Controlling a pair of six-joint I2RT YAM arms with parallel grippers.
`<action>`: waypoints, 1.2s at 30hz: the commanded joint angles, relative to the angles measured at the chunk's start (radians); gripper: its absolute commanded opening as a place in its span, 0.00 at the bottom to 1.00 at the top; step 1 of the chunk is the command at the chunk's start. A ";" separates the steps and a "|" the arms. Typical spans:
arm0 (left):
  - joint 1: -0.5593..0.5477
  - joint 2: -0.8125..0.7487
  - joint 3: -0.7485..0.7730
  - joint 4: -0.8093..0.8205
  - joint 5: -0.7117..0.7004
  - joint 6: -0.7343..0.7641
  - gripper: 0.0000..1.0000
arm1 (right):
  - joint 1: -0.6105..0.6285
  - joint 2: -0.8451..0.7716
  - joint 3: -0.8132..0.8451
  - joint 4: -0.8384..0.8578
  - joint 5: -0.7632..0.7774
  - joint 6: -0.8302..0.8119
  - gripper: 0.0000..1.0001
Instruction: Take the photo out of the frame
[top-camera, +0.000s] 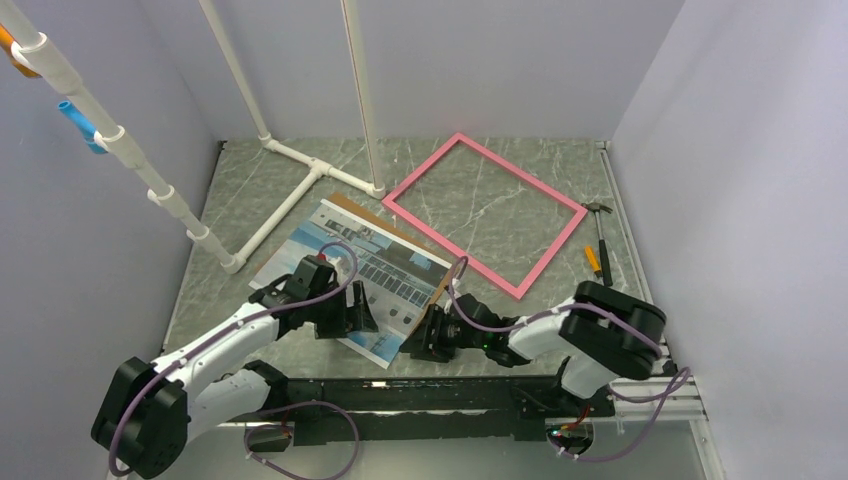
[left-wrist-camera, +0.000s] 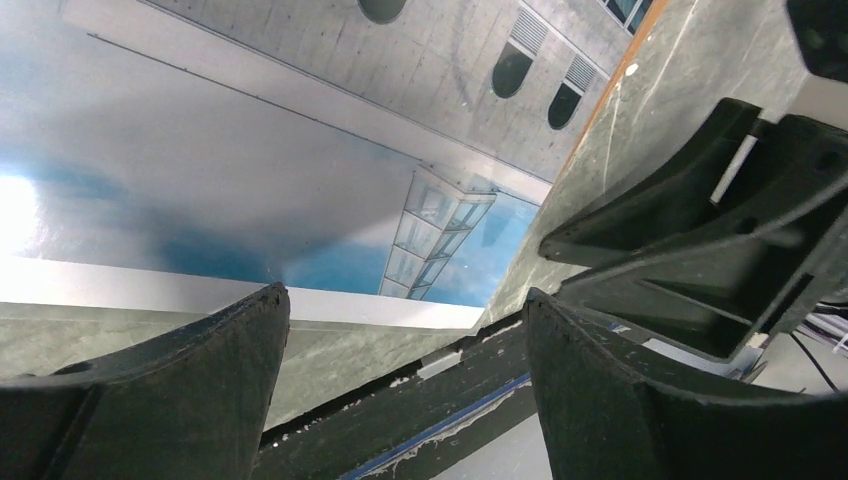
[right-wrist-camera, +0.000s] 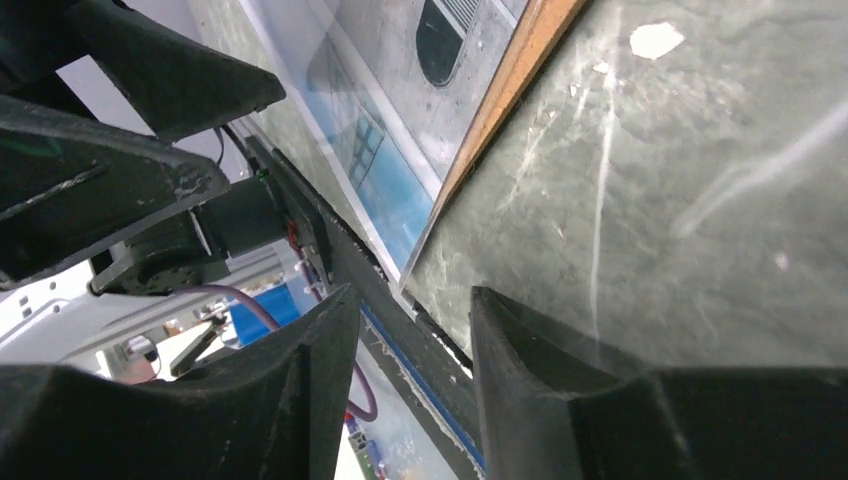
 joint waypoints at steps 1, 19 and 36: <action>0.003 -0.026 0.001 0.033 0.028 -0.006 0.89 | 0.010 0.114 0.031 0.235 -0.057 0.090 0.44; 0.003 -0.102 0.008 -0.024 0.029 0.011 0.90 | 0.027 0.215 0.064 0.332 -0.084 0.122 0.32; -0.029 -0.156 0.022 -0.129 -0.101 -0.009 0.96 | 0.037 0.176 0.109 0.258 -0.073 0.085 0.28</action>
